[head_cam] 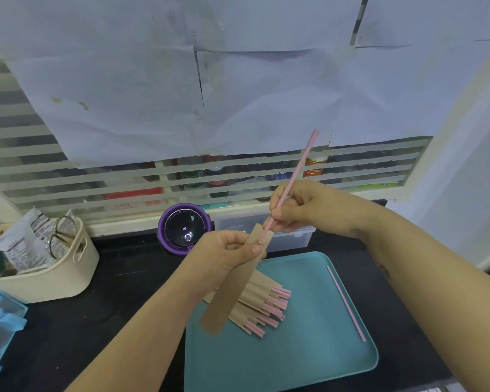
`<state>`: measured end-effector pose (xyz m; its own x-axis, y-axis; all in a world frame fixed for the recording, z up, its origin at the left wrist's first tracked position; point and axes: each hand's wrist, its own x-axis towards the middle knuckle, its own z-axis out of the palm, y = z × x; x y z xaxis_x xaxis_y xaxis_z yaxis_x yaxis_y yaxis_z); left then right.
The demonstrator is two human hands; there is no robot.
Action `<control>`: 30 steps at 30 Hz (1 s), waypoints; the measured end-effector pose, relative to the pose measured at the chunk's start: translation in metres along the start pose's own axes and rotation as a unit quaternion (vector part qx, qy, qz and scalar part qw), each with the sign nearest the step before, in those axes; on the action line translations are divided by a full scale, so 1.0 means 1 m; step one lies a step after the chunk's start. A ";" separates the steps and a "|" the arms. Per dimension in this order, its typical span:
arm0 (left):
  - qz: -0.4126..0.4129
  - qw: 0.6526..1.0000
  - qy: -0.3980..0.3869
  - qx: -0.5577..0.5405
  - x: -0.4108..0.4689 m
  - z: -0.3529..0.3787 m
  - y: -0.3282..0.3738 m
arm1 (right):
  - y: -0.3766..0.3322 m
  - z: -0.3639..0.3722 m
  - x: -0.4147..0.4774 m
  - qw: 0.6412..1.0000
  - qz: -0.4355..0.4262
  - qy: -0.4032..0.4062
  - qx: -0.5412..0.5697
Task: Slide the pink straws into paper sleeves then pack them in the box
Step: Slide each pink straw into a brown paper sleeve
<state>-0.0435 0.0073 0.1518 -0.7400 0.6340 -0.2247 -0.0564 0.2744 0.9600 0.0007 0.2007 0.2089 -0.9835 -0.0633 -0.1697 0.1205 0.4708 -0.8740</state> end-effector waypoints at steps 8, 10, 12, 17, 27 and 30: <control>-0.025 0.999 -0.014 -0.032 0.005 0.000 -0.001 | 0.003 -0.003 0.001 0.994 0.035 -0.028 0.096; -0.028 0.999 0.004 -0.018 0.006 0.003 0.000 | 0.005 -0.001 0.001 0.996 0.031 -0.004 0.085; -0.025 0.999 0.025 -0.008 0.007 0.005 0.001 | 0.007 0.002 0.002 0.997 0.021 0.025 0.074; -0.015 0.998 0.066 0.008 0.007 0.009 0.004 | 0.007 0.008 0.003 0.993 0.004 0.076 0.086; 0.017 0.994 0.107 0.025 0.006 0.015 0.002 | 0.007 0.019 0.000 0.988 -0.011 0.135 0.075; 0.016 0.993 0.114 0.029 0.006 0.017 0.001 | 0.008 0.022 -0.001 0.987 -0.019 0.151 0.044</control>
<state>-0.0363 0.0235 0.1486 -0.8735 0.4648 -0.1447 0.0025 0.3016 0.9534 0.0055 0.1856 0.1922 -0.9813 0.1923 -0.0033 0.0802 0.3936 -0.9158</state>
